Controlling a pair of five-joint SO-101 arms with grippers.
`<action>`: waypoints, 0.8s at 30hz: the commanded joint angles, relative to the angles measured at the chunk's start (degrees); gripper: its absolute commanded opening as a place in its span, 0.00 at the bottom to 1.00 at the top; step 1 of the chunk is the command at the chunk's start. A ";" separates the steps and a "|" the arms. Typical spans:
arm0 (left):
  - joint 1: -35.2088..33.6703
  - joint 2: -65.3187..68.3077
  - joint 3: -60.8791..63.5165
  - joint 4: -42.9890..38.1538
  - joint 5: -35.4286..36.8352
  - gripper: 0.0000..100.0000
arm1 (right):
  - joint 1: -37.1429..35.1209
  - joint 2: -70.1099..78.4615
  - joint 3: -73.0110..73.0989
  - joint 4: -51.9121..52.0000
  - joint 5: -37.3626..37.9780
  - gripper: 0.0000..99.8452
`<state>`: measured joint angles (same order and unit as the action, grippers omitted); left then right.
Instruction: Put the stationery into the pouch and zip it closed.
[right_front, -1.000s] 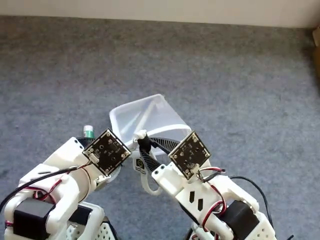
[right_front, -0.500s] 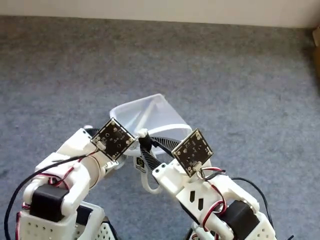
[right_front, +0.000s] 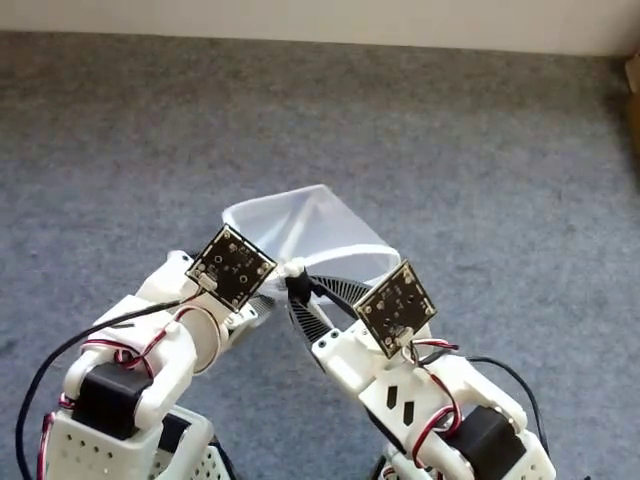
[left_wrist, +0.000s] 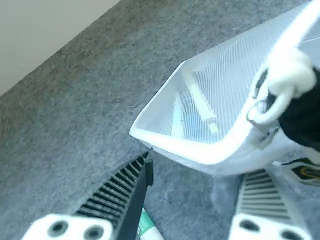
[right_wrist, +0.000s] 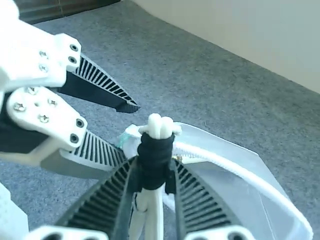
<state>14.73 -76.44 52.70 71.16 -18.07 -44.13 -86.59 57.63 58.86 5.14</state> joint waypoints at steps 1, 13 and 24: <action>1.54 -0.92 -0.40 -2.20 1.58 0.18 | 0.57 -0.31 -1.01 0.48 -0.26 0.01; 1.54 -10.86 -0.66 1.05 1.67 0.16 | 6.02 -0.31 -1.10 0.31 -0.26 0.01; 1.45 -19.56 -0.40 9.14 1.41 0.30 | 6.20 -0.31 -5.67 3.21 -0.26 0.01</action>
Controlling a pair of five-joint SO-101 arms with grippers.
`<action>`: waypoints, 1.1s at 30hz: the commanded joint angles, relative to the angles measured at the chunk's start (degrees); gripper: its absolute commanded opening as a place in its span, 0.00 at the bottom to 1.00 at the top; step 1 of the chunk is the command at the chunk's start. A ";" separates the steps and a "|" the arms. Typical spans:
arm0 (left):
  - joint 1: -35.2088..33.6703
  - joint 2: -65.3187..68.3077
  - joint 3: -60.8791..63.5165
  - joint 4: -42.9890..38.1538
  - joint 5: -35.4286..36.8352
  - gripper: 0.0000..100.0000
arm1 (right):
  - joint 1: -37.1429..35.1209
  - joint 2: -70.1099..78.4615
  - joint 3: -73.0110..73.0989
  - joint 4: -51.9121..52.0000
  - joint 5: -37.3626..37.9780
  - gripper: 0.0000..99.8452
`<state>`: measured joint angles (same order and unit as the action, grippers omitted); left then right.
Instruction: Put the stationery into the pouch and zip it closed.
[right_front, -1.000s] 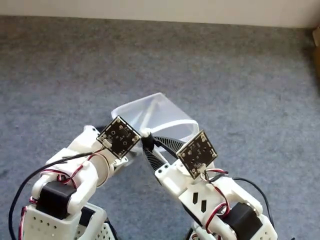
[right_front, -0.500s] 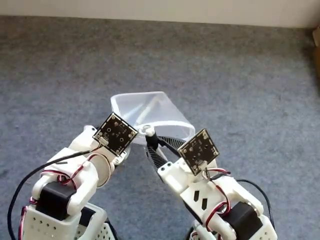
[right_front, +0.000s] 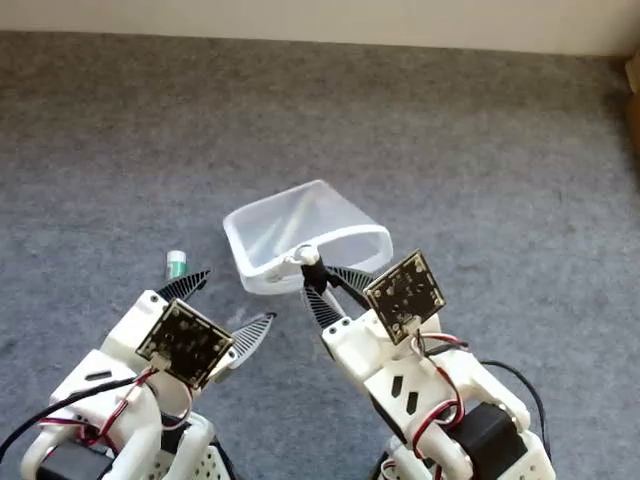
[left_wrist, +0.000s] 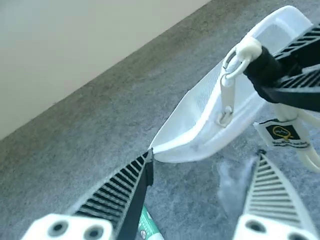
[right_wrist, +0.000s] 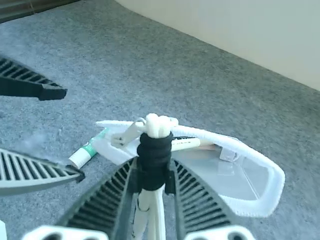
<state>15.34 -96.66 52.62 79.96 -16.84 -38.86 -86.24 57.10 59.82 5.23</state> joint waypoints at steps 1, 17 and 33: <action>0.92 1.01 -0.31 0.26 0.09 0.30 | 0.84 -0.66 -5.93 3.03 -0.35 0.01; 6.46 15.25 -0.40 -6.68 -5.36 0.30 | 0.66 -0.66 -6.90 4.53 -0.35 0.01; 6.90 15.78 7.69 -17.05 -8.70 0.25 | 0.66 -0.66 -6.81 4.53 -0.35 0.01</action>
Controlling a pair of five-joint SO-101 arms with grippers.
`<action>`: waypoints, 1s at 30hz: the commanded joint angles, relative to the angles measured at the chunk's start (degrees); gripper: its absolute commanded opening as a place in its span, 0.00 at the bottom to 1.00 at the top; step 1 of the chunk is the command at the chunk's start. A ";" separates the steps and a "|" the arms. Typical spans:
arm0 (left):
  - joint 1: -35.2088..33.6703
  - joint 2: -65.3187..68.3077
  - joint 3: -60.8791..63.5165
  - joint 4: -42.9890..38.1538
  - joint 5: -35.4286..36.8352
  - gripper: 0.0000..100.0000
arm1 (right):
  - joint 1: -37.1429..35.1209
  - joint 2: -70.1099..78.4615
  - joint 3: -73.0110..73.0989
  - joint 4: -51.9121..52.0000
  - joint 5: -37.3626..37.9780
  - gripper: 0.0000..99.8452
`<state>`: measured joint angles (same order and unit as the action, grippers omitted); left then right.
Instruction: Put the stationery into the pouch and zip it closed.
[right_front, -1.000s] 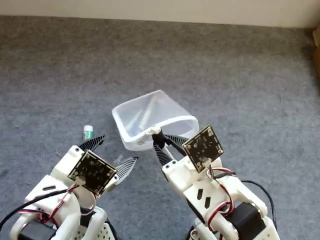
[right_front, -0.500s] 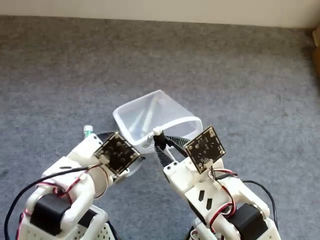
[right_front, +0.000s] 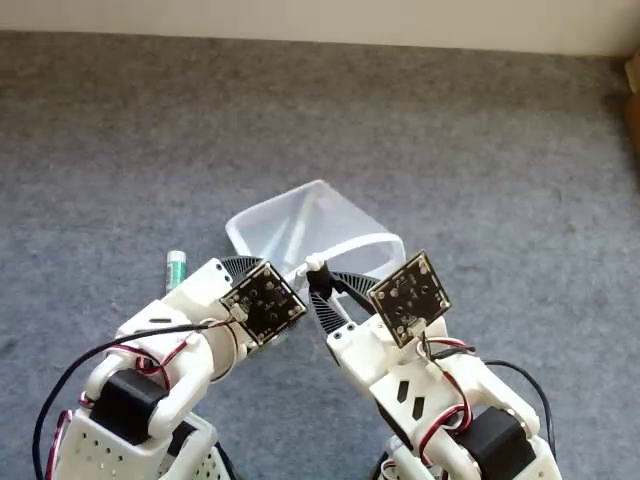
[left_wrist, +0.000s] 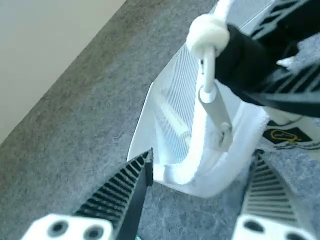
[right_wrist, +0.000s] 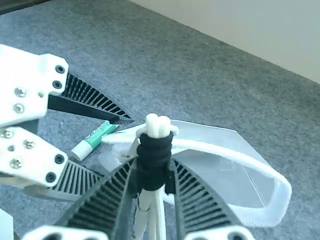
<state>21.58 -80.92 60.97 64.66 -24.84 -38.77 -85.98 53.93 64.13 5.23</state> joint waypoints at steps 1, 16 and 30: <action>0.66 0.04 -0.66 -1.76 -0.70 0.23 | 0.57 -0.92 -3.65 0.22 -0.35 0.01; 4.44 -0.57 -0.57 -3.34 -0.44 0.05 | 0.75 -0.92 -3.65 0.22 -0.35 0.01; 3.82 -16.66 -5.23 14.33 1.41 0.01 | 0.84 -0.92 -3.74 -0.22 -0.35 0.01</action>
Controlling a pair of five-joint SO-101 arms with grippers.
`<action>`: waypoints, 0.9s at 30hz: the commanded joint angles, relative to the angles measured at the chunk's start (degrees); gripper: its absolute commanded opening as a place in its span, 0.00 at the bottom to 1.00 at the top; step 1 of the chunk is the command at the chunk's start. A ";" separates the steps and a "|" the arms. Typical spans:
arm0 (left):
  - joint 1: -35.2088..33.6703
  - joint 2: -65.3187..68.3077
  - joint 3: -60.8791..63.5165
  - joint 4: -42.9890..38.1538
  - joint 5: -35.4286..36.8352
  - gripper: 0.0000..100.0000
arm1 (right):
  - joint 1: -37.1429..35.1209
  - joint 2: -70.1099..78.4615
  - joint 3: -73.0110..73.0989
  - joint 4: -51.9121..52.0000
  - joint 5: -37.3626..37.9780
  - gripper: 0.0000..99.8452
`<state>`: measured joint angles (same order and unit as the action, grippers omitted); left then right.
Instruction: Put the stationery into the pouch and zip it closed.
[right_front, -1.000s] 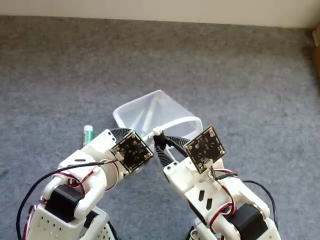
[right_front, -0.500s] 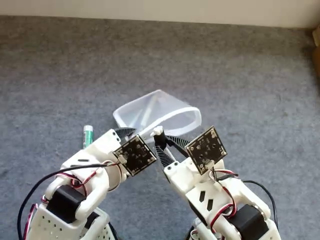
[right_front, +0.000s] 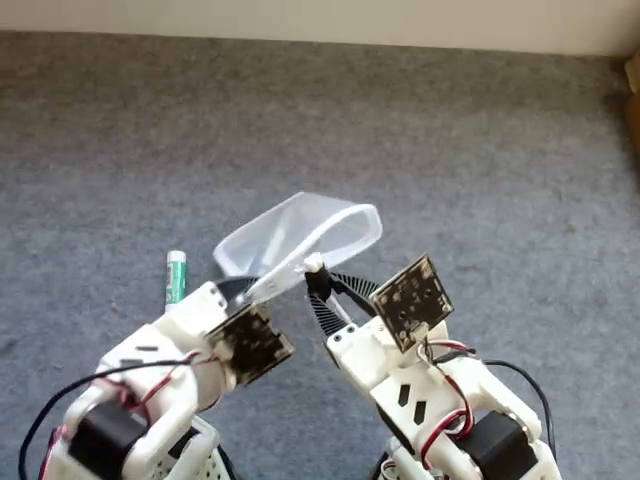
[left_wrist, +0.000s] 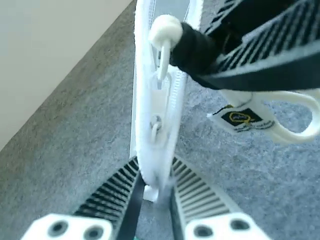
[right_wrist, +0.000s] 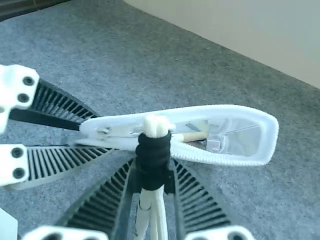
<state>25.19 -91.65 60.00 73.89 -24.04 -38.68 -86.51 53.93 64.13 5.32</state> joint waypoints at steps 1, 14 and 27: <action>-0.92 -6.81 -3.56 5.63 0.62 0.01 | 0.75 -0.40 -3.74 -0.22 -0.44 0.01; -8.57 -12.70 -1.45 9.58 0.88 0.01 | 7.52 -0.22 -3.56 -4.79 -0.44 0.01; -8.57 -12.70 -1.36 9.49 4.31 0.01 | 1.36 -0.31 -6.55 6.02 -5.19 0.07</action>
<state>17.71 -104.04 59.56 83.65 -21.67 -33.14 -86.33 53.32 65.89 3.21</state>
